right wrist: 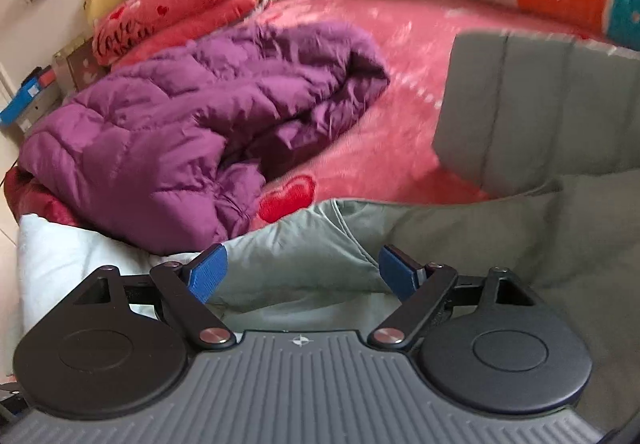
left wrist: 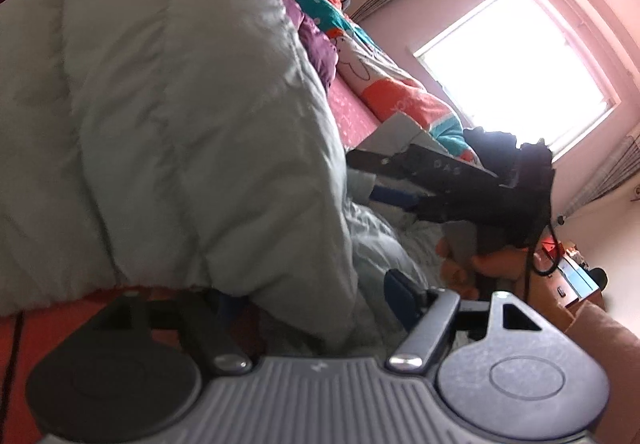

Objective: Fold large clothes

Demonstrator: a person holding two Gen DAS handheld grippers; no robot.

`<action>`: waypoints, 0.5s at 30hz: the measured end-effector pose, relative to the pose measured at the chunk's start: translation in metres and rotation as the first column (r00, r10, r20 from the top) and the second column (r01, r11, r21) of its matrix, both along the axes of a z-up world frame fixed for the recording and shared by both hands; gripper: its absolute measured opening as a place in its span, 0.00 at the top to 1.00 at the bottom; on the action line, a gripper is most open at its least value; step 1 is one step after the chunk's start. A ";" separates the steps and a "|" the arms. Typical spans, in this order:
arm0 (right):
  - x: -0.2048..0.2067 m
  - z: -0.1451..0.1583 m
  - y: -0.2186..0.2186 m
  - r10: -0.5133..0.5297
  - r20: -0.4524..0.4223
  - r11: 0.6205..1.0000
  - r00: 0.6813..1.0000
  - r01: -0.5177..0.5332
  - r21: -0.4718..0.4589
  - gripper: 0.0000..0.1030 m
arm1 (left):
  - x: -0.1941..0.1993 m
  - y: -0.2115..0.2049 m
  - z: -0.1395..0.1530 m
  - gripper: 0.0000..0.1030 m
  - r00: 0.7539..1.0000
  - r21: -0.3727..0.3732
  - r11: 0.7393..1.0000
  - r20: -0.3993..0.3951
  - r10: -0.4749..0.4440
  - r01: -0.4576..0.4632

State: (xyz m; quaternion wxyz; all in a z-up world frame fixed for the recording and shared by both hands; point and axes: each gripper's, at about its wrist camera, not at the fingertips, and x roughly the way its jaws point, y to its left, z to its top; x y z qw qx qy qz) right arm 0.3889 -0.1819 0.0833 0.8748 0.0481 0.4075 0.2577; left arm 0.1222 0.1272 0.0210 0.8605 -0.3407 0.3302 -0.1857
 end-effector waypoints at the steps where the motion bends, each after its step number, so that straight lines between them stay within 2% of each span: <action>1: 0.001 -0.002 0.002 0.012 -0.010 1.000 1.000 -0.011 0.011 0.00 | 0.000 0.000 0.001 0.28 1.000 0.000 1.000 0.004 0.006 -0.006; 3: 0.001 -0.007 0.006 0.034 -0.033 0.997 0.999 -0.032 0.063 0.00 | 0.003 -0.002 0.003 0.29 1.000 0.007 1.000 0.024 0.019 -0.020; 5: -0.003 -0.008 0.011 0.046 -0.020 0.994 0.999 -0.044 0.097 0.02 | 0.001 -0.001 0.002 0.30 0.999 0.014 0.999 0.037 0.037 -0.038; 7: -0.004 -0.011 0.015 0.042 -0.005 0.991 0.999 -0.041 0.128 0.20 | -0.002 0.001 0.004 0.32 0.998 0.008 0.999 0.046 0.052 -0.052; 9: -0.008 -0.011 0.020 0.019 0.001 0.991 1.000 -0.019 0.131 0.65 | -0.003 0.000 0.006 0.46 0.996 0.011 0.998 0.063 0.066 -0.067; 12: -0.023 -0.005 0.018 -0.027 0.028 0.989 0.999 0.023 0.143 0.75 | -0.012 0.004 0.011 0.61 0.991 0.024 0.996 0.099 0.086 -0.088; 13: -0.024 -0.004 0.019 -0.046 0.039 0.987 0.998 0.040 0.153 0.78 | -0.014 0.004 0.014 0.64 0.989 0.023 0.995 0.114 0.089 -0.092; 15: -0.034 0.008 0.015 -0.089 0.074 0.981 0.993 0.074 0.177 0.87 | -0.021 0.004 0.023 0.73 0.981 0.018 0.995 0.168 0.097 -0.102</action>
